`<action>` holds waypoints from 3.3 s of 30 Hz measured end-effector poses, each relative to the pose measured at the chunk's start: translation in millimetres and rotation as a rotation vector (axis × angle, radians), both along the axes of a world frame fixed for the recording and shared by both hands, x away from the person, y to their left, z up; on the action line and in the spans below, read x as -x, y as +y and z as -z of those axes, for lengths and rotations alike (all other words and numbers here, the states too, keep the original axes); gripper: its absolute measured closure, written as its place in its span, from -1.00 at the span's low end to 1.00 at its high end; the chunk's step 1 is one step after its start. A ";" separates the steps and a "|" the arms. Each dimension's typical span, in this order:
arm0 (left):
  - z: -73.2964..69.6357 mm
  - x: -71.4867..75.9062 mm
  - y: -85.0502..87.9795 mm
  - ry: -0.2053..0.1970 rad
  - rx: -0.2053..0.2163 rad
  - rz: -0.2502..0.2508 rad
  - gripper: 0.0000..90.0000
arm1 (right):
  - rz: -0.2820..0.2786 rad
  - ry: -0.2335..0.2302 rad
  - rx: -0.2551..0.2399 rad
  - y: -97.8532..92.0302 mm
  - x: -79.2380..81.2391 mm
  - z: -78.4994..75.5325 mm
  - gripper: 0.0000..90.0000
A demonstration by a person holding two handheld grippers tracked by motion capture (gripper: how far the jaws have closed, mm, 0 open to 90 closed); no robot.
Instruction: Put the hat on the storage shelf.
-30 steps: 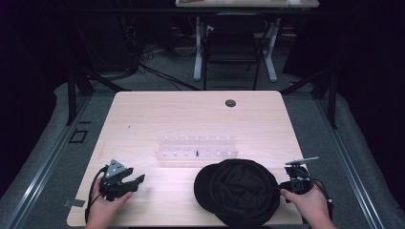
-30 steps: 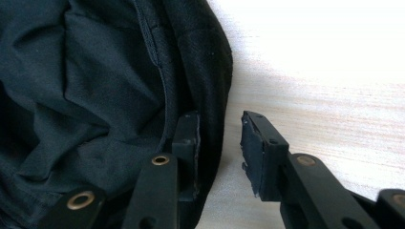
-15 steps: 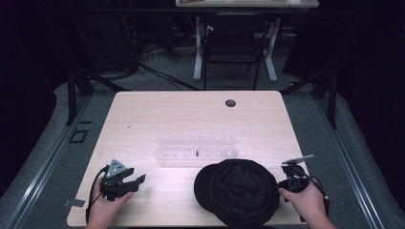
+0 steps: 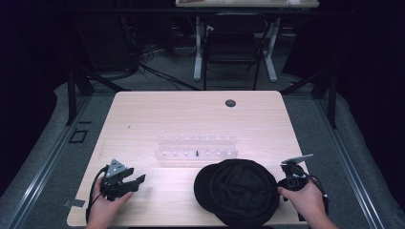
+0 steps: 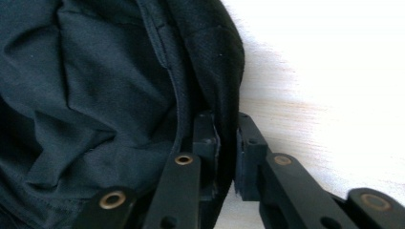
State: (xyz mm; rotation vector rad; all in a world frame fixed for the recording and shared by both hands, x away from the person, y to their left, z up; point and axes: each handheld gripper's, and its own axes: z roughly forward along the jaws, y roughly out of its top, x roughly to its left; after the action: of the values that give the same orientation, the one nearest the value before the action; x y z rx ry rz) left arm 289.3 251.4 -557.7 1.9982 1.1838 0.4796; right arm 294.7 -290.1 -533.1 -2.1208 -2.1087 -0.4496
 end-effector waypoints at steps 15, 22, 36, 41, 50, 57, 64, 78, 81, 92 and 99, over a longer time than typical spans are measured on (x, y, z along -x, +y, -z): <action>1.7 -0.1 -0.2 0.000 0.009 -0.008 -0.04 | 0.000 0.074 -0.016 0.9 -7.8 -1.4 0.89; 1.6 -0.2 0.2 -0.002 0.012 -0.010 -0.04 | 0.013 0.084 -0.051 -1.4 -10.2 0.0 0.94; 1.4 -0.5 1.4 0.005 0.014 -0.012 -0.04 | 0.034 0.121 -0.151 -10.4 -12.5 -10.2 0.97; 1.5 -0.4 1.5 0.005 0.015 -0.013 -0.04 | 0.031 0.105 -0.172 -11.6 -12.5 -18.3 0.97; 1.6 -0.3 2.0 0.004 0.022 -0.018 -0.04 | 0.030 0.078 -0.229 -10.7 -13.2 -44.6 0.97; 1.7 -0.5 2.1 0.004 0.020 -0.017 -0.04 | 0.017 0.076 -0.244 -9.1 -13.4 -60.6 0.97; 1.3 -0.3 2.6 0.012 0.018 -0.015 -0.04 | 0.021 0.063 -0.232 -6.2 -13.8 -73.4 0.97; 1.4 -0.3 2.9 0.015 0.013 -0.013 -0.04 | -0.002 0.045 -0.254 -3.9 -13.5 -94.2 0.97; 1.8 -0.3 2.6 0.015 0.015 -0.014 -0.04 | -0.004 0.055 -0.250 -4.2 -13.6 -97.4 0.97; 2.5 -0.3 1.9 0.012 0.015 -0.014 -0.04 | -0.040 0.075 -0.186 3.1 -17.4 -120.2 0.97; 2.3 -0.1 1.8 0.014 0.014 -0.013 -0.04 | -0.055 0.071 -0.146 11.1 -18.5 -137.5 0.97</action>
State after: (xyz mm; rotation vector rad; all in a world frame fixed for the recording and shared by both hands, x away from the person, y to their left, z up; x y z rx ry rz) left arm 289.5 253.3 -560.1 1.9856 1.2062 0.4637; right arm 313.2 -279.1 -395.6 -1.9651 -2.0237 -0.4984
